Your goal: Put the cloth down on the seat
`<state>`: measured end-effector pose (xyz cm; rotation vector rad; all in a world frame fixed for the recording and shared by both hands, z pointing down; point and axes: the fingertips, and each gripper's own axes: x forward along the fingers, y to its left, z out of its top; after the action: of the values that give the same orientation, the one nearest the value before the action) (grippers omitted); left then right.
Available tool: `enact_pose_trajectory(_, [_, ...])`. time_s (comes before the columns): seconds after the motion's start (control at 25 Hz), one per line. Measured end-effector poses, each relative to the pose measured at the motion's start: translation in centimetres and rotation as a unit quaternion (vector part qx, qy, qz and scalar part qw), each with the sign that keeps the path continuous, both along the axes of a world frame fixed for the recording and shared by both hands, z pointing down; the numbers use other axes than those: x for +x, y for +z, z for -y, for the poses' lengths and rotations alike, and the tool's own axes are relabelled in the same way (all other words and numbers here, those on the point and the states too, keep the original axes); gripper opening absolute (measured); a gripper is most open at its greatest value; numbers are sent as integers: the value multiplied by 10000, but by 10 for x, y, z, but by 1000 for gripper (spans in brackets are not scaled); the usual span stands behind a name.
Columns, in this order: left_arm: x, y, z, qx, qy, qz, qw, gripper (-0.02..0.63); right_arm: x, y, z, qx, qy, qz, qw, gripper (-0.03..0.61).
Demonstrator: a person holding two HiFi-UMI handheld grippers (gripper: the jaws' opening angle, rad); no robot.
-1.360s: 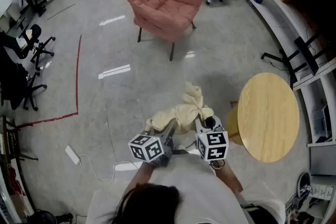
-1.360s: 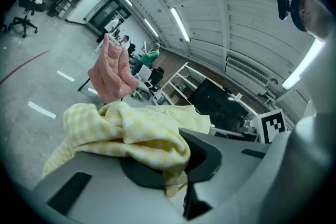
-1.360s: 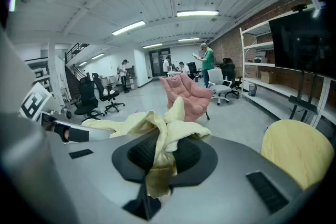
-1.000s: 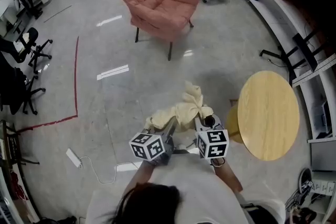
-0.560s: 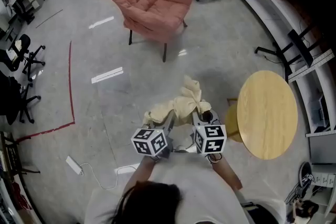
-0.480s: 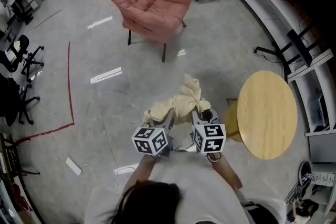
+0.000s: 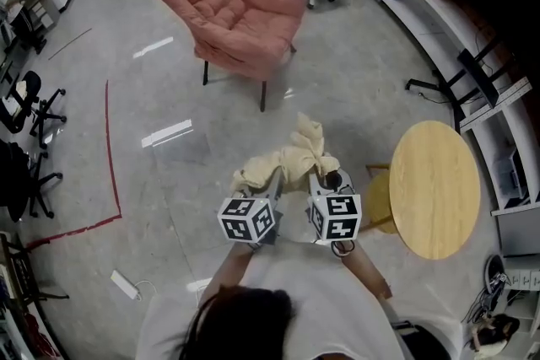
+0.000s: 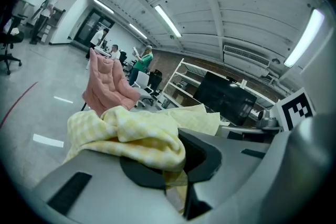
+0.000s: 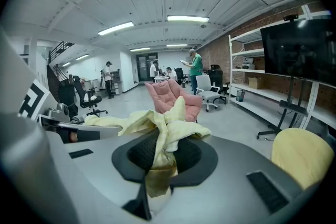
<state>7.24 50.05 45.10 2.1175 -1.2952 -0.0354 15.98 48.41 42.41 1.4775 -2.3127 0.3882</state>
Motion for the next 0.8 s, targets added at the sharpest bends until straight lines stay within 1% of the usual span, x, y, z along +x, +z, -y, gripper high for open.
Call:
enact_pose_trajectory(0.44, [-29,-4,34,175,172,412,9988,58,-29,-1,28,149,115,15,9998,77])
enact_pose_trajectory(0.8, [-29,5,40,106,211,658,9976,58,-32,6,35,63,38,-63,10000,77])
